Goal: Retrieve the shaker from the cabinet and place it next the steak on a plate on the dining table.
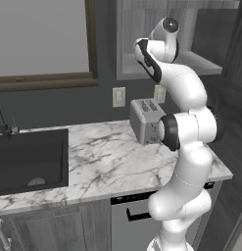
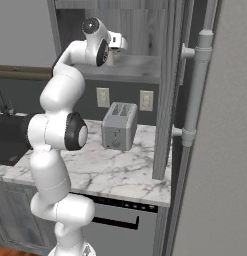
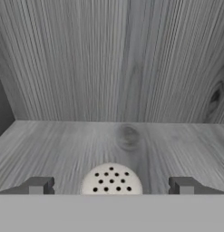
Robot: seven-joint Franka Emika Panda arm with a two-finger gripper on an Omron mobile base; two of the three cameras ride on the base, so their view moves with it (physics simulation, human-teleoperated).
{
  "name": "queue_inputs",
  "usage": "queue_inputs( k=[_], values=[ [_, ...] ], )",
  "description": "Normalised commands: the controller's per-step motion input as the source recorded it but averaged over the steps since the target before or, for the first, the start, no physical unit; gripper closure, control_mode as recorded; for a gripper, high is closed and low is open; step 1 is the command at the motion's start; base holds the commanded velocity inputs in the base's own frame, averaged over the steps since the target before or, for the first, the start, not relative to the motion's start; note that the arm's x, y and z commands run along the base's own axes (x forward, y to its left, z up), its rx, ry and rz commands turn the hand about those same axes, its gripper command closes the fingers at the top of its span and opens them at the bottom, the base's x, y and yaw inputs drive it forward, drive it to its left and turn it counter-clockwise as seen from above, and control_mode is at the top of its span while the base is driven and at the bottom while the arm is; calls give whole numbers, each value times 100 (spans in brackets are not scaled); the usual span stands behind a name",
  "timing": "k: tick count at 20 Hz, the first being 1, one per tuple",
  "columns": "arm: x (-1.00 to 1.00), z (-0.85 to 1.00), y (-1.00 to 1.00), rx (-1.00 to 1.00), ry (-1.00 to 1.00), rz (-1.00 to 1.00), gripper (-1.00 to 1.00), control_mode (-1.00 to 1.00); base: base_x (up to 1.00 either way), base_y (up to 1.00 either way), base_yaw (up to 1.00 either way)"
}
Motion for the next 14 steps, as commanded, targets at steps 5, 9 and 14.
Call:
queue_inputs(
  k=[5, 9, 14],
  values=[
    [3, -5, 0, 0, 3, 0, -100, -100, 0, 0, 0],
    [4, 0, 0, 0, 1, 0, 100, -100, 0, 0, 0],
    [0, 0, 0, 0, 0, 0, 100, -100, 0, 0, 0]
  ],
)
